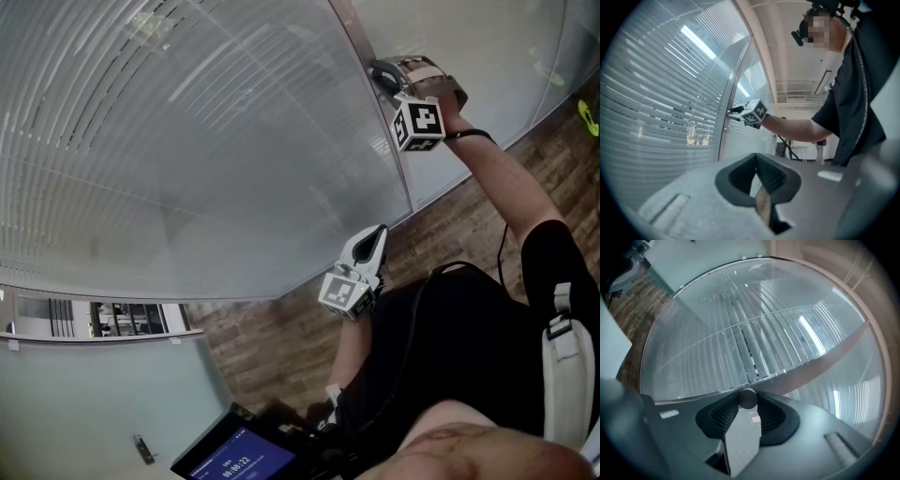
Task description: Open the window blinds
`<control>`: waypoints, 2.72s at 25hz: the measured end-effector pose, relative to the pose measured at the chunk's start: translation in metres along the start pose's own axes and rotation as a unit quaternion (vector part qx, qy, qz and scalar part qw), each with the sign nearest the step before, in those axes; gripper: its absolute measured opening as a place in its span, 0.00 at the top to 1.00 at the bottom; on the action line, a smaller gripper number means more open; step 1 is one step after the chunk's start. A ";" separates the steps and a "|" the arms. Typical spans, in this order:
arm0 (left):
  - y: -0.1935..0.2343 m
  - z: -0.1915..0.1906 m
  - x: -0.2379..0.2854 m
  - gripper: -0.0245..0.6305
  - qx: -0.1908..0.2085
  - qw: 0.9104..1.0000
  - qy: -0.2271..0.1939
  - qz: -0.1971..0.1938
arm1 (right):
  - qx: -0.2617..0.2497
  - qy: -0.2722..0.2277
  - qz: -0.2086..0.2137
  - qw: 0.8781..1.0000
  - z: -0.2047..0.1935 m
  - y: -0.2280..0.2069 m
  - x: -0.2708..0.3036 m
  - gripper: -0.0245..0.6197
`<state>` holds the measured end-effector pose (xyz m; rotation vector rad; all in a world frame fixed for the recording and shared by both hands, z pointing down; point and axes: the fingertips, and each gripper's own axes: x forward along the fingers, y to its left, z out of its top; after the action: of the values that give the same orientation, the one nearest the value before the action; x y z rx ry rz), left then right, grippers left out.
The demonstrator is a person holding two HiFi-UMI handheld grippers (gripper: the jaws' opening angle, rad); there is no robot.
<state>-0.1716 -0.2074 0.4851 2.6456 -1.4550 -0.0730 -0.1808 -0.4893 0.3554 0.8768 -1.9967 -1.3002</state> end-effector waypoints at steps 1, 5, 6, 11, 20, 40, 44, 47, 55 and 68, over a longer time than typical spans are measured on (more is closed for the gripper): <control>0.001 0.000 0.000 0.96 0.003 1.000 -0.003 0.000 | 0.015 -0.002 0.000 1.000 0.001 -0.002 -0.001 0.77; -0.003 0.009 0.002 0.96 -0.005 1.000 0.005 -0.003 | 0.050 -0.003 0.002 0.999 0.004 -0.008 -0.001 0.77; -0.002 0.007 0.001 0.96 -0.006 1.000 0.004 -0.003 | 0.056 -0.004 0.002 0.998 0.004 -0.007 0.000 0.77; -0.001 -0.001 0.000 0.96 -0.003 1.000 -0.004 -0.003 | 0.105 -0.005 0.000 0.994 -0.001 -0.002 -0.001 0.77; -0.001 0.000 0.001 0.96 -0.002 1.000 0.000 -0.005 | 0.252 -0.020 0.006 0.967 0.000 -0.011 -0.004 0.77; -0.001 -0.006 -0.001 0.96 -0.001 1.000 0.003 -0.001 | 0.565 -0.074 0.015 0.822 -0.020 -0.008 0.002 0.77; 0.000 -0.006 -0.002 0.96 -0.003 1.000 0.003 -0.003 | 0.580 -0.075 0.016 0.811 -0.019 -0.009 0.003 0.77; -0.003 -0.001 -0.001 0.96 -0.005 1.000 0.007 -0.004 | 0.586 -0.077 0.018 0.807 -0.018 -0.009 0.003 0.77; 0.000 -0.007 -0.002 0.96 0.006 1.000 -0.002 -0.005 | 0.593 -0.077 0.017 0.802 -0.020 -0.009 0.002 0.77; 0.000 -0.002 -0.010 0.96 -0.004 1.000 0.003 -0.001 | 0.591 -0.079 0.029 0.802 -0.020 -0.010 0.002 0.76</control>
<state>-0.1763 -0.1992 0.4865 2.6389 -1.4488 -0.0708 -0.1642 -0.5044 0.3535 1.1927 -2.9092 0.1083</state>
